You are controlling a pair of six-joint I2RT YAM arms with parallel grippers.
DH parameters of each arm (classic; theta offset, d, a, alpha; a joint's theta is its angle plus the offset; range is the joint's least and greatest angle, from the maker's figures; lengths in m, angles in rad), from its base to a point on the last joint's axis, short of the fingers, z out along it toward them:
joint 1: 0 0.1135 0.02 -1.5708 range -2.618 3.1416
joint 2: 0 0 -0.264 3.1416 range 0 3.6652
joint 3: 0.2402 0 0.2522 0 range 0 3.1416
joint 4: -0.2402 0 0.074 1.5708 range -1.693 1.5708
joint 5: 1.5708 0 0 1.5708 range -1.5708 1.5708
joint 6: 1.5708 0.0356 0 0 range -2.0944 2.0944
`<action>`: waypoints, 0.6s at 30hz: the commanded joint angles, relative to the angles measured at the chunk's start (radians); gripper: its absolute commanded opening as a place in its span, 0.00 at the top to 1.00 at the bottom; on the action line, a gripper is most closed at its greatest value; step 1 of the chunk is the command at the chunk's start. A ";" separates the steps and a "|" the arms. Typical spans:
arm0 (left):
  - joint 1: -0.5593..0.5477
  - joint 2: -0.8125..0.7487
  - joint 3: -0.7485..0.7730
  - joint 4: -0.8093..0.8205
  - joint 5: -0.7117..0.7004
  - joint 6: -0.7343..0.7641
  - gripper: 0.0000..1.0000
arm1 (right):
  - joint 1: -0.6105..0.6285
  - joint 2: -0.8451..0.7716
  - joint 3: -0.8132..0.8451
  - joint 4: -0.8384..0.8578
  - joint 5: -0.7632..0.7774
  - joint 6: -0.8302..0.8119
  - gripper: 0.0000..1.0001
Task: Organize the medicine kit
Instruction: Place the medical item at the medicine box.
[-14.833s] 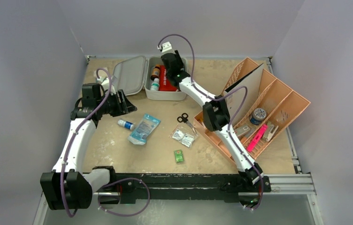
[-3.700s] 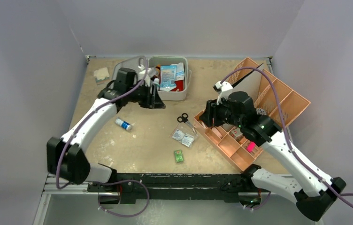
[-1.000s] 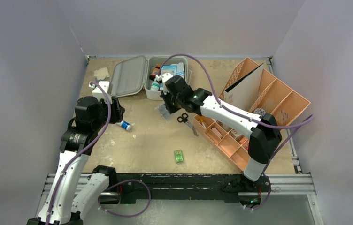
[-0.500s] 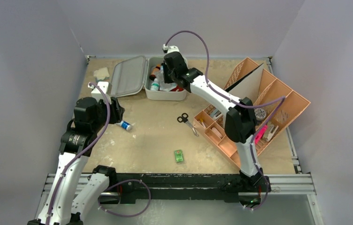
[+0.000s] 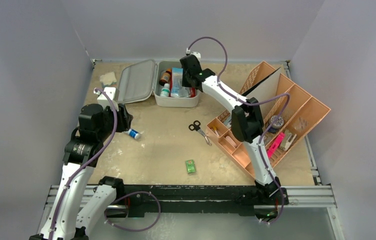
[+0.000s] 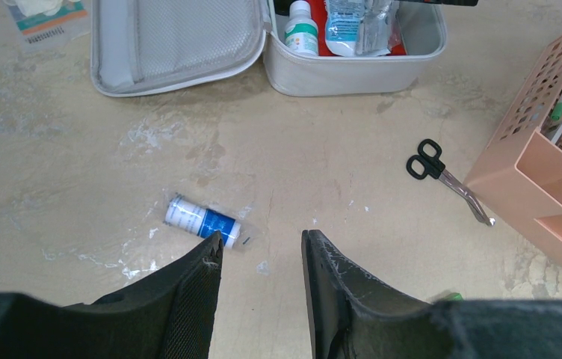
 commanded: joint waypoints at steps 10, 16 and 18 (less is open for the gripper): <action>-0.007 0.006 -0.008 0.026 0.007 0.009 0.59 | -0.016 0.078 0.119 -0.095 0.072 -0.022 1.00; -0.007 0.012 -0.009 0.025 0.007 0.009 0.59 | -0.016 0.087 0.124 0.015 0.040 -0.170 1.00; -0.006 0.012 -0.009 0.024 0.005 0.009 0.59 | -0.016 0.100 0.130 0.044 0.029 -0.229 1.00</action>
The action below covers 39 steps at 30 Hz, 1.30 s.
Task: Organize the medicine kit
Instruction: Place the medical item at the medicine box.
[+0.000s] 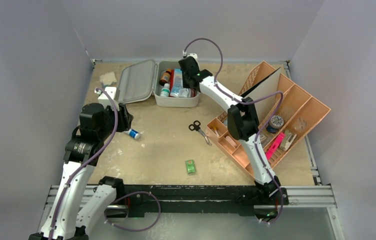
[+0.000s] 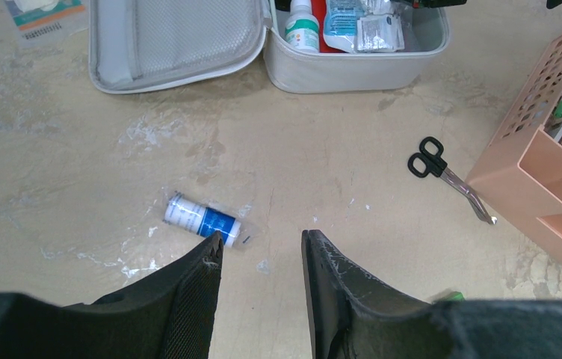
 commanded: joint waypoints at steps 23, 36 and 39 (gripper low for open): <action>-0.006 0.000 -0.010 0.023 0.002 0.007 0.59 | 0.002 -0.097 -0.016 0.142 -0.090 -0.272 0.59; -0.004 0.120 0.006 0.028 -0.054 -0.036 0.58 | 0.005 -0.373 -0.218 0.066 -0.277 -0.180 0.29; 0.003 0.178 0.035 0.035 -0.033 -0.064 0.57 | 0.011 -0.487 -0.342 0.065 -0.333 -0.157 0.08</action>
